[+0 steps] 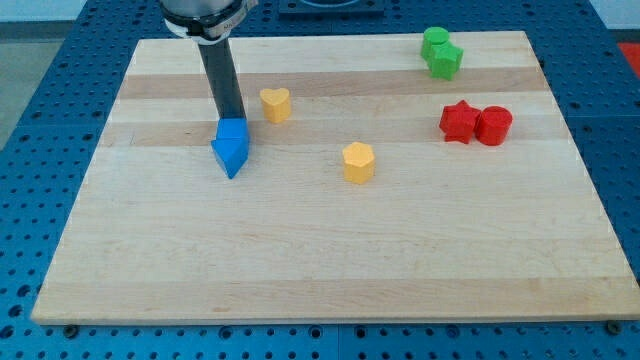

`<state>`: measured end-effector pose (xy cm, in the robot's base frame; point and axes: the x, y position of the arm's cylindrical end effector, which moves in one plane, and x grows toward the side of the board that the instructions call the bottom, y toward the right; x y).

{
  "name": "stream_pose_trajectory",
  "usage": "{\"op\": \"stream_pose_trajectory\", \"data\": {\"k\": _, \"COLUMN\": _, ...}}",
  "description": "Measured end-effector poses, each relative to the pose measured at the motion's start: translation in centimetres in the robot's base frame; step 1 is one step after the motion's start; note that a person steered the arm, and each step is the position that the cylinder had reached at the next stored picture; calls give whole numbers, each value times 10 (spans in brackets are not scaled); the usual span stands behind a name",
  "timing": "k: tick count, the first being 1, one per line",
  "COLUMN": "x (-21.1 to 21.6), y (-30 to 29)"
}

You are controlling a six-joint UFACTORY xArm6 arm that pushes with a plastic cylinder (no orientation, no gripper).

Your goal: Separate the blue triangle from the blue cube

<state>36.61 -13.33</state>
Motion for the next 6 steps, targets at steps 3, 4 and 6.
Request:
{"op": "stream_pose_trajectory", "data": {"k": 3, "x": 46, "y": -34}}
{"op": "stream_pose_trajectory", "data": {"k": 4, "x": 47, "y": -25}}
{"op": "stream_pose_trajectory", "data": {"k": 6, "x": 108, "y": 37}}
